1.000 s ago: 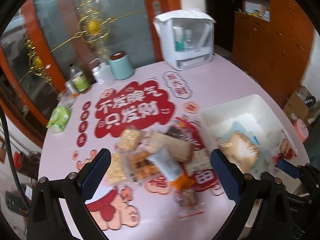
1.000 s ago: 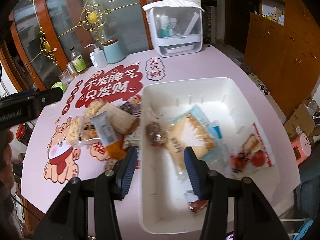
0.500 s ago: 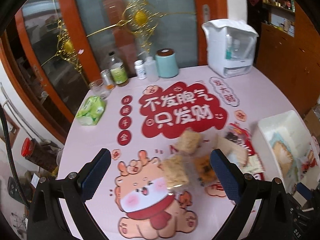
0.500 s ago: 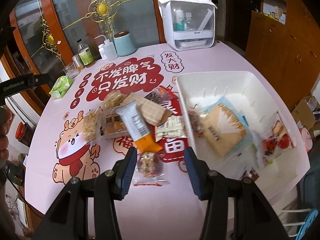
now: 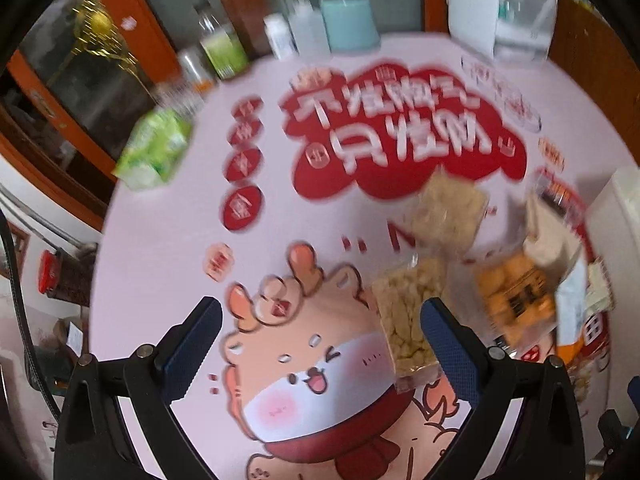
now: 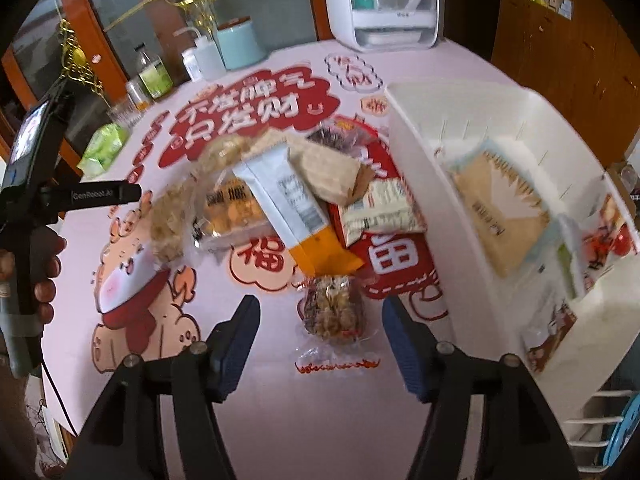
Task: Organize snacks
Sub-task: 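Grasp the clear box of puffed snacks with the left tool while the right tool grasps the clear nut-candy bag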
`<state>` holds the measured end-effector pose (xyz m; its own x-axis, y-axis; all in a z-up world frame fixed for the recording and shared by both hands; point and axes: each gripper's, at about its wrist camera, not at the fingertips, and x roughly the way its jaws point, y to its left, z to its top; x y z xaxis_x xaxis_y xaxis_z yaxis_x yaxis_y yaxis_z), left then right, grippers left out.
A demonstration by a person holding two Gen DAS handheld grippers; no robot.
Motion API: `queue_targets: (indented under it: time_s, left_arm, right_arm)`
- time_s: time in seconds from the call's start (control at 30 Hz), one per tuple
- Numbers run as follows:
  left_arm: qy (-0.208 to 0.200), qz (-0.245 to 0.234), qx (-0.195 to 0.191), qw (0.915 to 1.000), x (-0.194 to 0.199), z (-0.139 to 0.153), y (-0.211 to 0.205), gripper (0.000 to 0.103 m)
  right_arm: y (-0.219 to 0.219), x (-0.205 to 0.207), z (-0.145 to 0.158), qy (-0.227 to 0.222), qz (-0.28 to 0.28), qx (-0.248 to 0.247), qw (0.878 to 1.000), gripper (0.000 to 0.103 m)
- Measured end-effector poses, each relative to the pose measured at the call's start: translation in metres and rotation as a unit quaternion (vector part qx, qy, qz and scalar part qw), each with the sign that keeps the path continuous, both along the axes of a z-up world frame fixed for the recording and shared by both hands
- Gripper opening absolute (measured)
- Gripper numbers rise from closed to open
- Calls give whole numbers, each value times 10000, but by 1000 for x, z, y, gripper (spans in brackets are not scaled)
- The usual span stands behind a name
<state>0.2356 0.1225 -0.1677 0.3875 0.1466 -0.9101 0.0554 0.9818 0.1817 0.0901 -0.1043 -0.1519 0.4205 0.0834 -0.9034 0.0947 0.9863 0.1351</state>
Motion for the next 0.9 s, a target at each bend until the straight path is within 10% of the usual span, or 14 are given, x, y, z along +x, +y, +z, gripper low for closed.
queue_targets:
  time_s: [0.9]
  left_arm:
    - [1263, 261, -866, 9879, 32, -89, -33, 100]
  right_arm:
    - [-6, 25, -58, 463, -87, -98, 9988, 65]
